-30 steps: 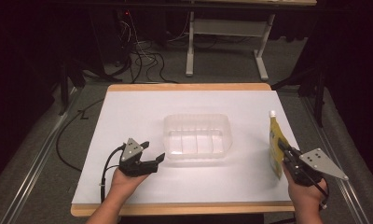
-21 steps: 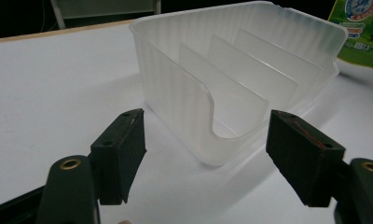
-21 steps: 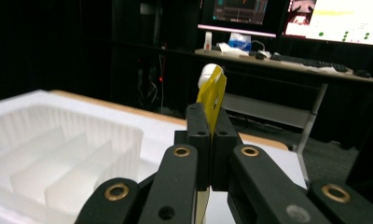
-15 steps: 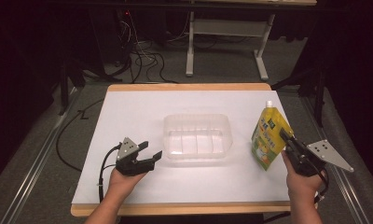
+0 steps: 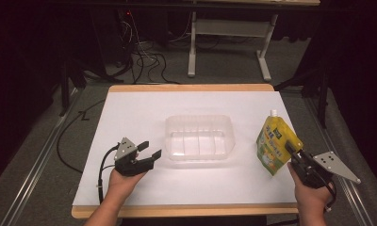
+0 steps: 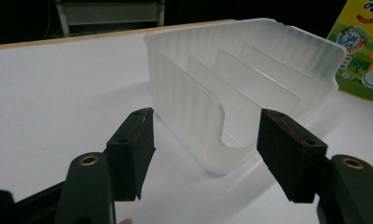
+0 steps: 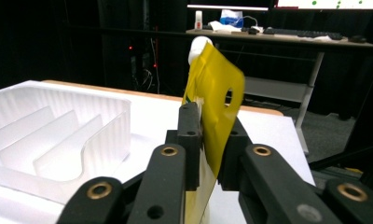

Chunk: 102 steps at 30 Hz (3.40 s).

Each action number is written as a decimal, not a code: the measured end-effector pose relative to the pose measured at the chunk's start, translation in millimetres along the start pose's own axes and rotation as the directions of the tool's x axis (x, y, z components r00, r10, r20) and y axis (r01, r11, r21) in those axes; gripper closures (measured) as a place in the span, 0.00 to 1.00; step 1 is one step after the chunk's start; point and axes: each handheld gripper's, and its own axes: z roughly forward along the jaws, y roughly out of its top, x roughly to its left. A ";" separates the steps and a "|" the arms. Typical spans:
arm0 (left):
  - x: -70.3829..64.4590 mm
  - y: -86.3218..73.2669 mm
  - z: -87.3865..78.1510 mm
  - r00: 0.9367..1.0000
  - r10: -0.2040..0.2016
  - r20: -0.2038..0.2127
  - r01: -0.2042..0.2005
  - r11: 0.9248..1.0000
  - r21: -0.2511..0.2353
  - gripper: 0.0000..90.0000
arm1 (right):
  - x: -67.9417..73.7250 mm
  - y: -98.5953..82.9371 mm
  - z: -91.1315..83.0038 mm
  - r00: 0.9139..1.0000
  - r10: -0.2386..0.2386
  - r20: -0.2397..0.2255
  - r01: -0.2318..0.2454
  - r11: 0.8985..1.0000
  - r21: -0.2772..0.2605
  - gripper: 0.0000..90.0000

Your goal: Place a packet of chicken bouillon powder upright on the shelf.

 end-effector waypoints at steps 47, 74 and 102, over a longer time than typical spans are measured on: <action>7.1 -1.7 2.9 0.998 -0.023 -0.062 0.025 0.999 0.026 0.48 | -6.0 -15.3 13.0 0.998 0.068 -0.011 -0.066 0.991 0.120 1.00; 8.3 -1.5 1.6 0.998 -0.024 -0.062 0.025 0.999 0.021 0.48 | -1.7 -7.6 13.1 0.998 0.061 -0.034 -0.053 0.979 0.196 0.98; 18.8 -2.0 20.5 0.992 -0.004 -0.124 0.006 1.000 0.016 0.64 | 24.1 38.0 8.5 0.983 0.119 -0.139 -0.117 0.993 0.024 1.00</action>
